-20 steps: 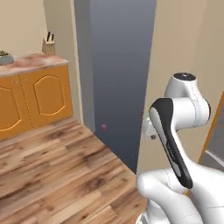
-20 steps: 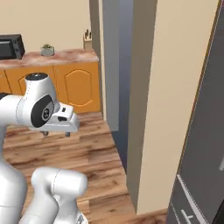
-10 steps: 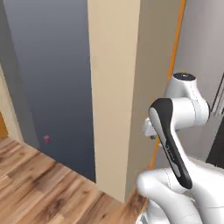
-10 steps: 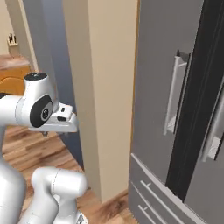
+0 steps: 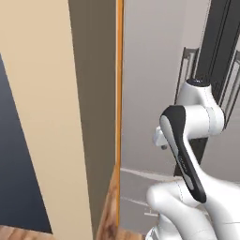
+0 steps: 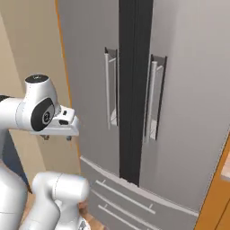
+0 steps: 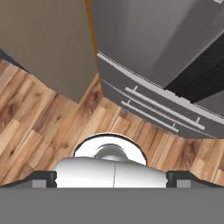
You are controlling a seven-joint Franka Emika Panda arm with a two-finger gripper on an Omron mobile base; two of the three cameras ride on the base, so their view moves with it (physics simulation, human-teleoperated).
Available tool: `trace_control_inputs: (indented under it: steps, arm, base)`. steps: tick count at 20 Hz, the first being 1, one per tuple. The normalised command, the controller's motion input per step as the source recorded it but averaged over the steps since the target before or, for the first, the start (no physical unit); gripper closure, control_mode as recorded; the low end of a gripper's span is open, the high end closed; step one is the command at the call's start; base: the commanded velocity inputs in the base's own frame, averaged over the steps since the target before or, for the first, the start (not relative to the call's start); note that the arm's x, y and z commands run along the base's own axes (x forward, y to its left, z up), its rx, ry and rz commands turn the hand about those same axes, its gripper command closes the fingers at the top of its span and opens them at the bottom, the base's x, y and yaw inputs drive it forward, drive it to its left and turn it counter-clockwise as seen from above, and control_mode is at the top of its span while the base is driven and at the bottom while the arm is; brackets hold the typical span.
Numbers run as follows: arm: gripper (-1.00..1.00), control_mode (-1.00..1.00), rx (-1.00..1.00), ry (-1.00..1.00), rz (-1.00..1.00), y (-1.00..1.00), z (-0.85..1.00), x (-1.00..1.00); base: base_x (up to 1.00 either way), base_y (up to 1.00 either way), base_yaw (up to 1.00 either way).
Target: Navigate to the fridge.
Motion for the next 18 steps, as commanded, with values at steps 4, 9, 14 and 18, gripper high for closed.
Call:
trace_control_inputs:
  steps: [4,9,14,18]
  arm:
    - [-1.0,1.0,0.0,0.0,0.0,0.0,0.0,0.0]
    - [-1.0,1.0,0.0,0.0,0.0,0.0,0.0,0.0]
    - [-1.0,1.0,0.0,0.0,0.0,0.0,0.0,0.0]
    - [-1.0,1.0,0.0,0.0,0.0,0.0,0.0,0.0]
  base:
    - [0.34,-0.43,-0.68]
    - [0.24,-0.35,-0.64]
    - [0.2,-0.14,-0.46]
    - [0.06,-0.04,0.0]
